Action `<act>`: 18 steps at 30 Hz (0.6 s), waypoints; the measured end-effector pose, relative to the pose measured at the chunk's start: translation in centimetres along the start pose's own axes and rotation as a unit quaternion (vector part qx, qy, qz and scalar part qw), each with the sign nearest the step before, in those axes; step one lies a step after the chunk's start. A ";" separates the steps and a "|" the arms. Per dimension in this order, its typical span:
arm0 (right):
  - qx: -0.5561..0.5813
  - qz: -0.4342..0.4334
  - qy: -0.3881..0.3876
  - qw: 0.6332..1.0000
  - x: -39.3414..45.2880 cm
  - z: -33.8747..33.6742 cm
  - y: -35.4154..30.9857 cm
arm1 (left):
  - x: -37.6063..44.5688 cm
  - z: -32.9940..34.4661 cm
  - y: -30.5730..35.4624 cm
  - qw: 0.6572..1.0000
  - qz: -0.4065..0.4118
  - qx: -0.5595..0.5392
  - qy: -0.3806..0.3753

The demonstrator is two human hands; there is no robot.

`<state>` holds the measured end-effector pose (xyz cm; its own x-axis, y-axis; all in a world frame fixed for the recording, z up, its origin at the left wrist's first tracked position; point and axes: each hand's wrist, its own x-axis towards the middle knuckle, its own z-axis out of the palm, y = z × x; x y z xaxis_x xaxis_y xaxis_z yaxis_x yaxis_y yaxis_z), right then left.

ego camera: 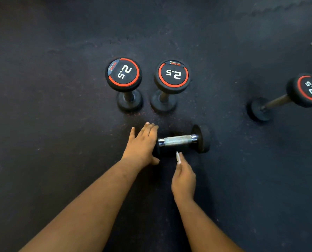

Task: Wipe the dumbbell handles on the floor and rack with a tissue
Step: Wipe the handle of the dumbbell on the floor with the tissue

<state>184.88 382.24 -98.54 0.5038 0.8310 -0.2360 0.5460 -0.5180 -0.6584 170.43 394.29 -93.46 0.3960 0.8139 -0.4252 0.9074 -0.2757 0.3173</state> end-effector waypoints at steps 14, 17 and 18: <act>0.583 0.398 -0.019 0.708 5.5 0.7 -7.9 | -0.3 2.1 -1.1 0.943 -0.045 -0.331 -0.008; 0.513 0.365 -0.123 0.767 4.3 0.5 -7.6 | 0.0 1.5 -1.2 0.939 -0.055 -0.339 -0.004; 0.474 0.357 -0.148 0.791 4.1 0.1 -7.2 | -0.1 1.1 -1.1 0.944 -0.049 -0.328 -0.001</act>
<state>182.93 389.44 -94.86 0.2022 0.4798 -0.8538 -0.6252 -0.6078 -0.4896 169.52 393.95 -94.73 0.3164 0.8177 -0.4809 0.6577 0.1763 0.7324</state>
